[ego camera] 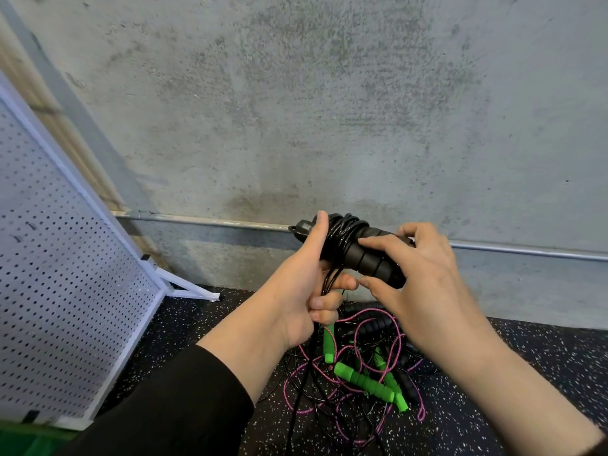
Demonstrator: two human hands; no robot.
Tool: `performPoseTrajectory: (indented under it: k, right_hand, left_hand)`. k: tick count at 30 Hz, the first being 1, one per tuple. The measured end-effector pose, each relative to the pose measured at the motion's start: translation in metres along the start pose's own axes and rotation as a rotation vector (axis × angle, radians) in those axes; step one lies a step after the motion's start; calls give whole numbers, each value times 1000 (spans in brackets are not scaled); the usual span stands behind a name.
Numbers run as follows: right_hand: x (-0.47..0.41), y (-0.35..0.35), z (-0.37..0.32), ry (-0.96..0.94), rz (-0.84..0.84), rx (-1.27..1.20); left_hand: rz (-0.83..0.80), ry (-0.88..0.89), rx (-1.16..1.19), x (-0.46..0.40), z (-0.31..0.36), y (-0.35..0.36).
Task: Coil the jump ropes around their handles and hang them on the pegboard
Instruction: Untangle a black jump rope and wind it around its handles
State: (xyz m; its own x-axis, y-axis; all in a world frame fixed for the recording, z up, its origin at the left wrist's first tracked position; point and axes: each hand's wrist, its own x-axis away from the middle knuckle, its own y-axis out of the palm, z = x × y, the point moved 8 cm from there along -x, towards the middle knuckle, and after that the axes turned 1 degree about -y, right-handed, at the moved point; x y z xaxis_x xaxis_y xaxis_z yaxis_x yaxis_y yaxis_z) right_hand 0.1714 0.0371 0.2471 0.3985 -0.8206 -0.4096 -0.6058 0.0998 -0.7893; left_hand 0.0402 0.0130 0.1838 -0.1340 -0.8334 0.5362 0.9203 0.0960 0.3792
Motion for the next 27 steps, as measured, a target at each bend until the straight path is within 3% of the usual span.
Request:
performPoseTrajectory:
  k: [12, 14, 17, 20, 24, 27]
  right_hand:
    - [0, -1, 1, 31, -81, -149]
    - [0, -2, 3, 118, -101, -298]
    - [4, 7, 15, 437, -93, -798]
    - [11, 24, 18, 704, -241, -1153]
    - [18, 32, 10, 794, -440, -1394]
    - [15, 33, 11, 779, -378, -1480]
  left_hand:
    - [46, 39, 8, 2, 4, -5]
    - [53, 52, 27, 1, 6, -7]
    - [23, 69, 41, 2, 8, -4]
    - [-2, 81, 2, 3, 9, -2]
    - [-17, 70, -37, 4, 8, 0]
    - [-52, 65, -48, 3, 7, 4]
